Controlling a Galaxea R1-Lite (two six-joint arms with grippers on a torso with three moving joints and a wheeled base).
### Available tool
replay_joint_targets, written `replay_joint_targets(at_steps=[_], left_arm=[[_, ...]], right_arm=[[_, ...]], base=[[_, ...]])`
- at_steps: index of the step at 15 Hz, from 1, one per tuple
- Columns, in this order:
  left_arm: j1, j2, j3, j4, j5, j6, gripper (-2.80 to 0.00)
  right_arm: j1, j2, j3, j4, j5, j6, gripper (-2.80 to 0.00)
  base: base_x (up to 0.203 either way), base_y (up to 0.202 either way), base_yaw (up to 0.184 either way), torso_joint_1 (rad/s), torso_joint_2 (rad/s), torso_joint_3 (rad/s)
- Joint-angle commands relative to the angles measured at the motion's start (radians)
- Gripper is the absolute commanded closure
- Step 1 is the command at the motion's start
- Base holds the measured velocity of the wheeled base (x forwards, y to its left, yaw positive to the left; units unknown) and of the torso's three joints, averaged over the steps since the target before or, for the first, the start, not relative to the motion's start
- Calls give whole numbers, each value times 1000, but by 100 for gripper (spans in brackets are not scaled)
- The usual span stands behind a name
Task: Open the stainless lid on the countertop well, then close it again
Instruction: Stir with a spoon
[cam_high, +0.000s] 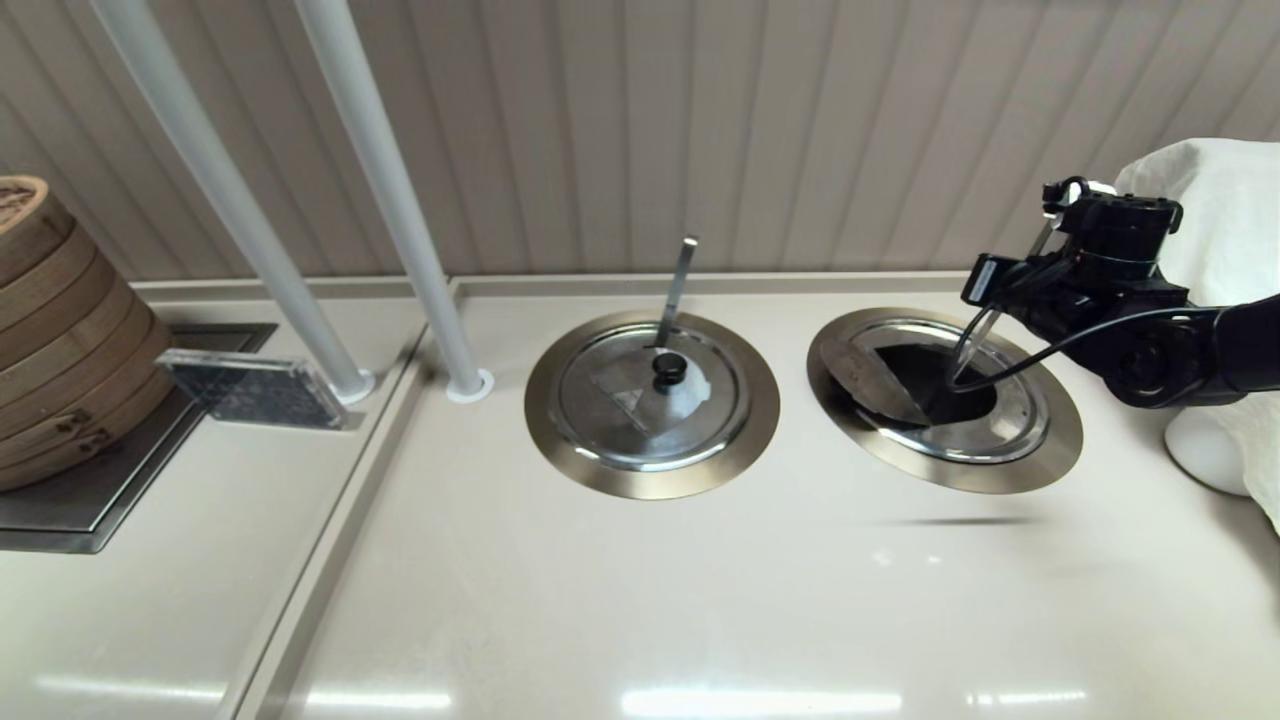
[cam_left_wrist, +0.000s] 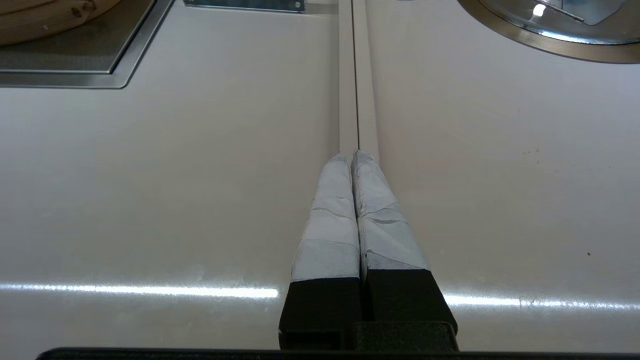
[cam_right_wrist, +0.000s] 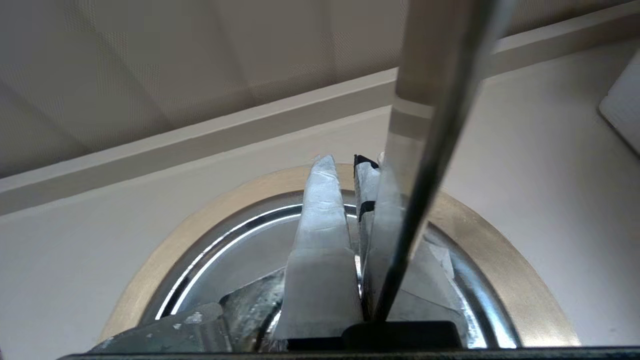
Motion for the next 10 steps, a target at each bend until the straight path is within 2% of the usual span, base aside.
replay_joint_targets(at_steps=[1, 6, 10], left_arm=[[1, 0, 0, 0, 0, -1, 0], [1, 0, 0, 0, 0, -1, 0], [1, 0, 0, 0, 0, -1, 0]], right_arm=[[-25, 8, 4, -7, -3, -44, 0], [-20, 16, -46, -11, -59, -40, 0], [29, 19, -88, -31, -69, 64, 0]], base=[[0, 0, 0, 0, 0, 0], [0, 0, 0, 0, 0, 0], [0, 0, 0, 0, 0, 0]])
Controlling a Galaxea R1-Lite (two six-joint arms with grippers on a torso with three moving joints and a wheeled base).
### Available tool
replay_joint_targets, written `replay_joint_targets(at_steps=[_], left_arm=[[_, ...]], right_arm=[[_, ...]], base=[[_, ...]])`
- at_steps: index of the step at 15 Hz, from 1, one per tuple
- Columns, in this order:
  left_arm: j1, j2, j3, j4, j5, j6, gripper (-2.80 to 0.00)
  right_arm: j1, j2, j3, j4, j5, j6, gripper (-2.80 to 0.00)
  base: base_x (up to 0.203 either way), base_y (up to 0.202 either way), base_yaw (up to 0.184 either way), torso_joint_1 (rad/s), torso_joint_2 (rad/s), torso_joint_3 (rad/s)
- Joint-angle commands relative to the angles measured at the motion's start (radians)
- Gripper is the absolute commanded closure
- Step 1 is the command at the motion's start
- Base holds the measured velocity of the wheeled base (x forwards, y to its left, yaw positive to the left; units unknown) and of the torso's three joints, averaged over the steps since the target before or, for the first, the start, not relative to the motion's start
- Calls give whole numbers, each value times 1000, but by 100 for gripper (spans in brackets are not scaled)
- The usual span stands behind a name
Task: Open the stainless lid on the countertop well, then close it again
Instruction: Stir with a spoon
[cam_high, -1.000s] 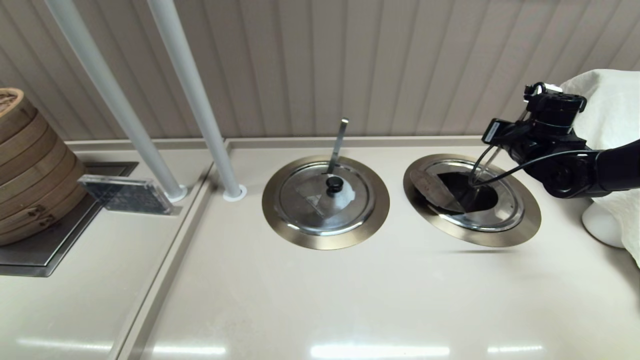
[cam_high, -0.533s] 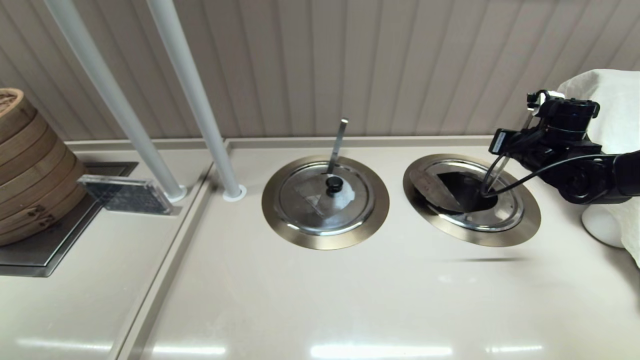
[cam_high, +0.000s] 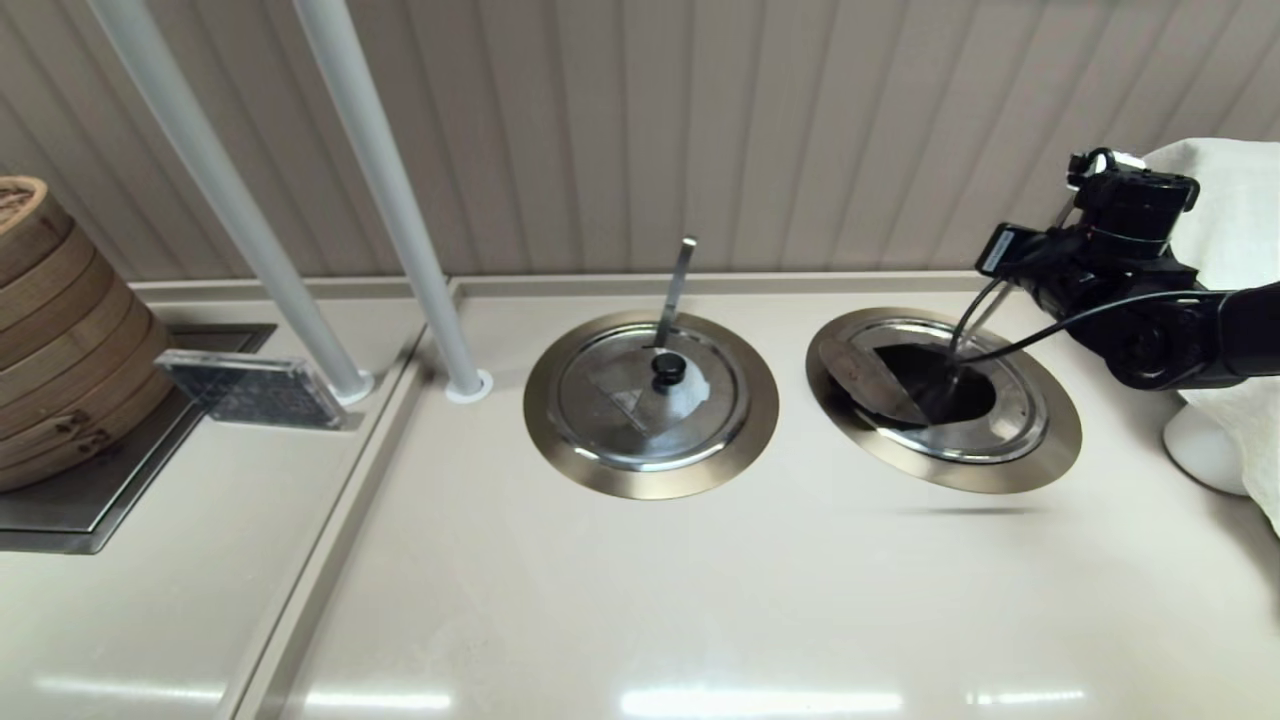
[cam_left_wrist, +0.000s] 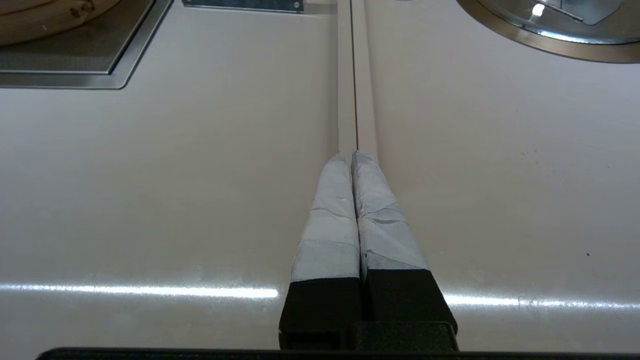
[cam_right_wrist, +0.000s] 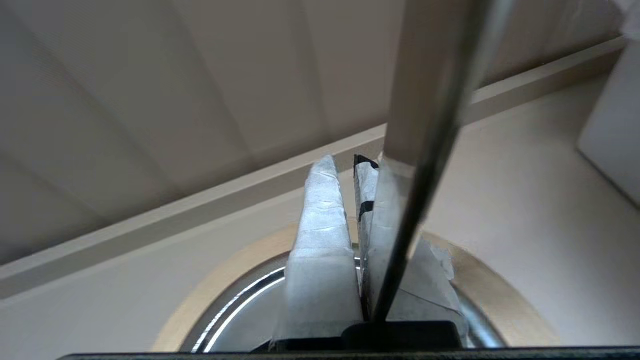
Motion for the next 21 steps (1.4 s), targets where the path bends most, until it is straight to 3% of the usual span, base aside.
replay_joint_targets(at_steps=[1, 4, 11, 14, 21], left_arm=[[1, 0, 0, 0, 0, 0, 0], [1, 0, 0, 0, 0, 0, 0], [1, 0, 0, 0, 0, 0, 0], [1, 0, 0, 0, 0, 0, 0], [1, 0, 0, 0, 0, 0, 0]], right_arm=[[22, 1, -2, -3, -1, 19, 0], [35, -31, 40, 10, 10, 25, 0], [-28, 10, 44, 21, 9, -106, 0], [-26, 44, -12, 20, -32, -90, 0], [24, -8, 11, 26, -14, 5, 0]], base=[[0, 0, 0, 0, 0, 0], [0, 0, 0, 0, 0, 0], [0, 0, 0, 0, 0, 0], [0, 0, 0, 0, 0, 0], [0, 0, 0, 0, 0, 0]])
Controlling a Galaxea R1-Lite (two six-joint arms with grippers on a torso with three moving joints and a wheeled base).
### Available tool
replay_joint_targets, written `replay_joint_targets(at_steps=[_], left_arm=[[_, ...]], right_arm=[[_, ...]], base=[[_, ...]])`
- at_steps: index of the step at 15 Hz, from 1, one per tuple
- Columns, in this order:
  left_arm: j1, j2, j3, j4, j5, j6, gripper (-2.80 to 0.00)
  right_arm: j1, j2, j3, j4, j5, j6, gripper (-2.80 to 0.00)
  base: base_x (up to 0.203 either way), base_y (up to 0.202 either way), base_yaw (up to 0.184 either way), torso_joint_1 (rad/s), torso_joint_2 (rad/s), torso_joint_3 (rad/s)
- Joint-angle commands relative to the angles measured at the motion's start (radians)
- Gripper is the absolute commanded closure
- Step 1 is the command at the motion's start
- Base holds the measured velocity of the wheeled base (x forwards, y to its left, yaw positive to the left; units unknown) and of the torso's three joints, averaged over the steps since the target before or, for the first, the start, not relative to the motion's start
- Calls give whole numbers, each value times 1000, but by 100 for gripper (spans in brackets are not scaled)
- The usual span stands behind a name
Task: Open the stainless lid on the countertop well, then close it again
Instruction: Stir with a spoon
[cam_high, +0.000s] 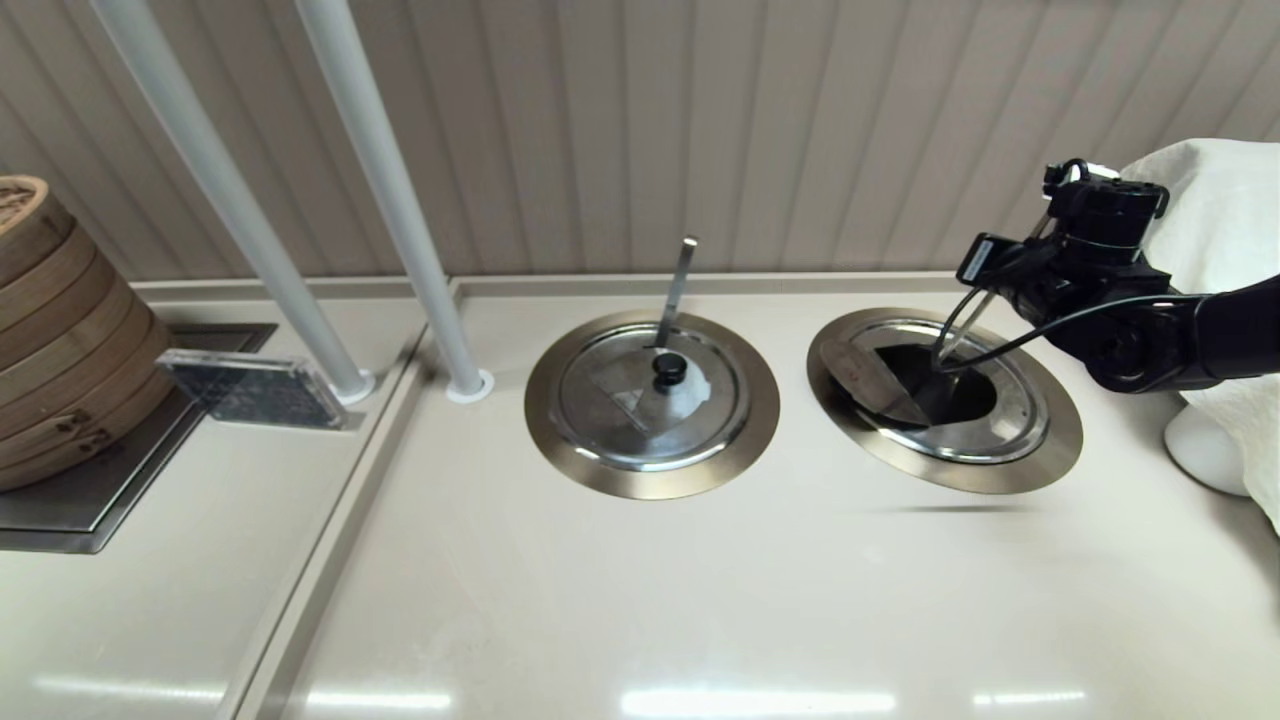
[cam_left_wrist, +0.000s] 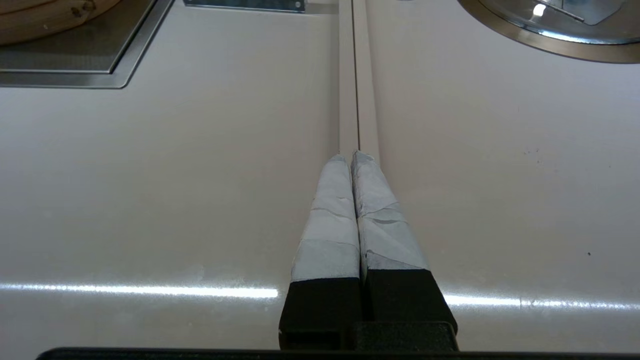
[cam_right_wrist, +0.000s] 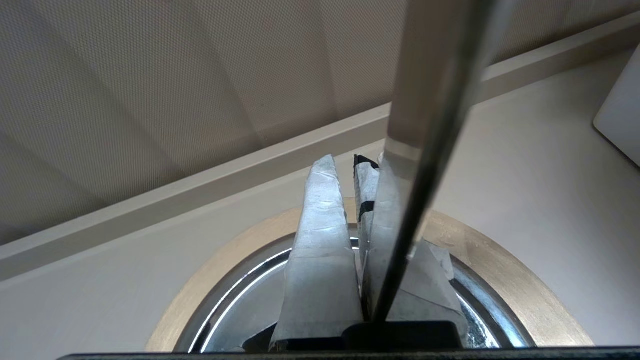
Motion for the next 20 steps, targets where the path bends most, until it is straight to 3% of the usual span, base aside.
replay_joint_targets(at_steps=[1, 4, 9, 12, 20], left_arm=[[1, 0, 0, 0, 0, -1, 0], [1, 0, 0, 0, 0, -1, 0], [1, 0, 0, 0, 0, -1, 0], [0, 0, 0, 0, 0, -1, 0], [-1, 0, 0, 0, 0, -1, 0]], right_arm=[[11, -33, 31, -1, 24, 2, 0], [-7, -51, 71, 30, 82, -20, 0], [-71, 37, 29, 38, 87, -91, 0], [-71, 63, -29, 41, 47, -70, 0], [-51, 104, -64, 40, 45, -31, 0]], base=[[0, 0, 0, 0, 0, 0], [0, 0, 0, 0, 0, 0], [0, 0, 0, 0, 0, 0], [0, 0, 0, 0, 0, 0], [0, 0, 0, 0, 0, 0]])
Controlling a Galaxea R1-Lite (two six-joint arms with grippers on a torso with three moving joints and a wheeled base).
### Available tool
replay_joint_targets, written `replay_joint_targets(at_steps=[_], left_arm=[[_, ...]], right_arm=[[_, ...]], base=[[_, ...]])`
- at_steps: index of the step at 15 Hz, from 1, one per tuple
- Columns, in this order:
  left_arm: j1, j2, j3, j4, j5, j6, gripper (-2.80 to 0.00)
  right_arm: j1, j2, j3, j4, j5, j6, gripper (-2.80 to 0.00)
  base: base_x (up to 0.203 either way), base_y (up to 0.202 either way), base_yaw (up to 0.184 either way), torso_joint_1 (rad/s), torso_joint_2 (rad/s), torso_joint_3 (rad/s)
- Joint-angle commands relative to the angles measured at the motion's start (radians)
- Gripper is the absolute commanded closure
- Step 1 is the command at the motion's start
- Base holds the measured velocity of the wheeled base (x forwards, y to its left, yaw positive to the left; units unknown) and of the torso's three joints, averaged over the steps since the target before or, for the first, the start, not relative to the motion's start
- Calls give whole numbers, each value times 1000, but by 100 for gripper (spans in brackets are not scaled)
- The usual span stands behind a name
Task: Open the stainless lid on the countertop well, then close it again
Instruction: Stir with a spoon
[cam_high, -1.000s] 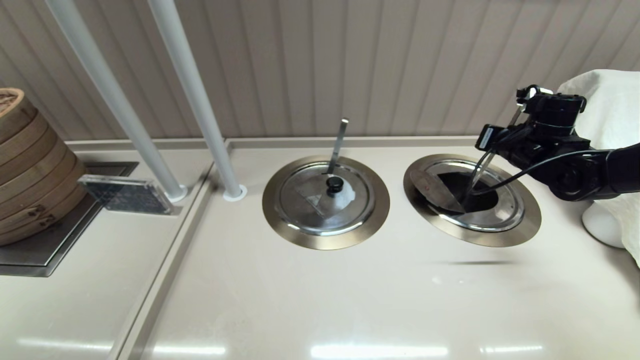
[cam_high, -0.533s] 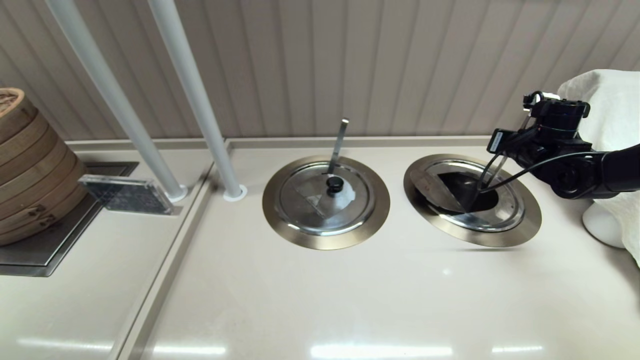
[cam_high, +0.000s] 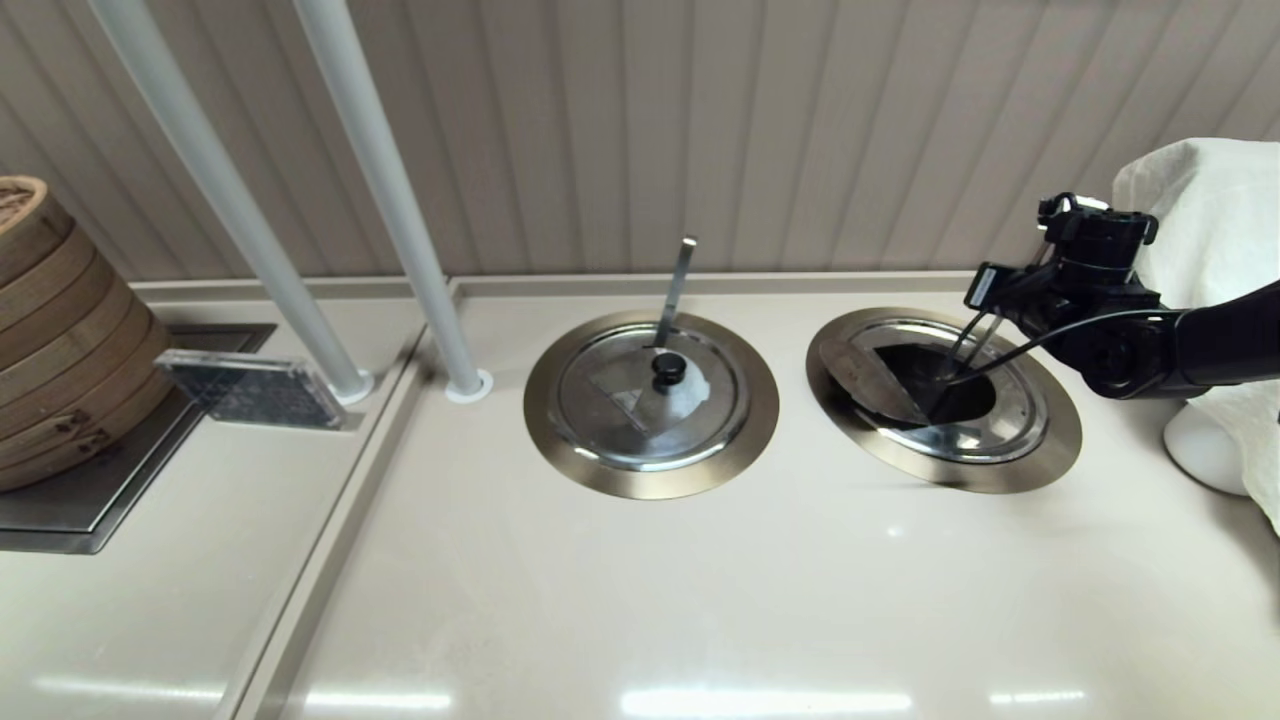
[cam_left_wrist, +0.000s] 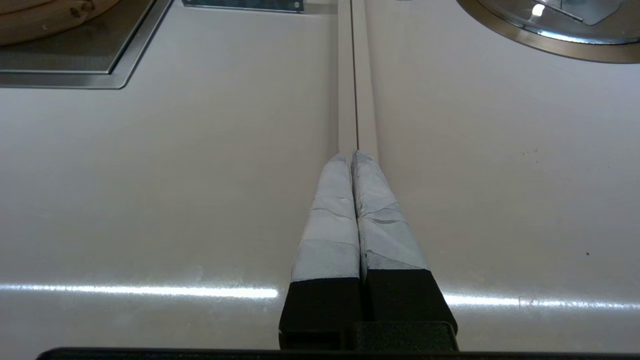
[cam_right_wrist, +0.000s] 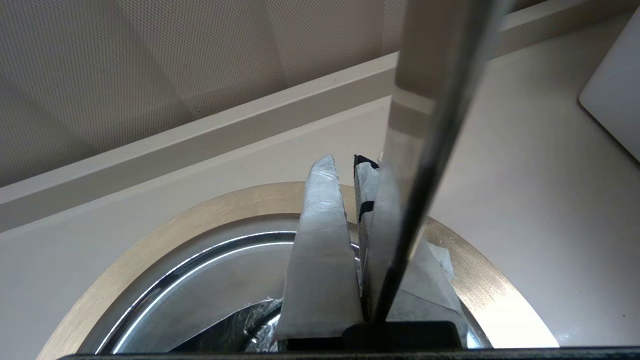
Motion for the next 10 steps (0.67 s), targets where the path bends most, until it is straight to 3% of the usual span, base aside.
replay_joint_targets(at_steps=[1, 2, 10], left_arm=[[-1, 0, 0, -1, 0, 0, 0], [1, 0, 0, -1, 0, 0, 0], [1, 0, 0, -1, 0, 0, 0]], right_arm=[[5, 7, 2, -2, -1, 3, 0], [5, 7, 2, -2, -2, 3, -280], [15, -17, 12, 3, -10, 5, -280]], base=[[0, 0, 0, 0, 0, 0], [0, 0, 0, 0, 0, 0], [0, 0, 0, 0, 0, 0]])
